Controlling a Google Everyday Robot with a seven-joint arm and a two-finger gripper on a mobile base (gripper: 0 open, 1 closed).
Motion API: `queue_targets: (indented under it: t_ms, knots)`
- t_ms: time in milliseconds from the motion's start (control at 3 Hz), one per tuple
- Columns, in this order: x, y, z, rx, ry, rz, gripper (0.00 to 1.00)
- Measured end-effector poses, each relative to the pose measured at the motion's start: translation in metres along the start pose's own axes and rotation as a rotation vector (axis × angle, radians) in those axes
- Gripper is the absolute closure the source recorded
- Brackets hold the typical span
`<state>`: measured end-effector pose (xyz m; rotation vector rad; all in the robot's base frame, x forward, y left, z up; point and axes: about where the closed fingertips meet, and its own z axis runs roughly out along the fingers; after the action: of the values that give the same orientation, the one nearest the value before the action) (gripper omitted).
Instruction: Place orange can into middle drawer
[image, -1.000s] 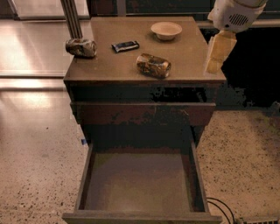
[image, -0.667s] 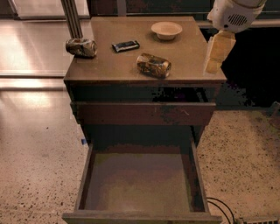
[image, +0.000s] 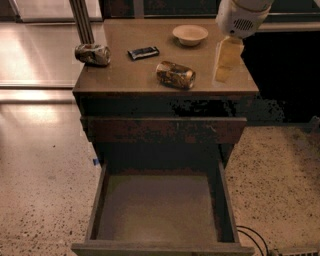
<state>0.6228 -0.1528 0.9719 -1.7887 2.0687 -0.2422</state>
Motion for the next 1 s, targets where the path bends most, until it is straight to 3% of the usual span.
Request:
queue_targets:
  t_ms: [1000]
  knots:
    - [-0.059, -0.001, 0.060, -0.019, -0.015, -0.003, 0.00]
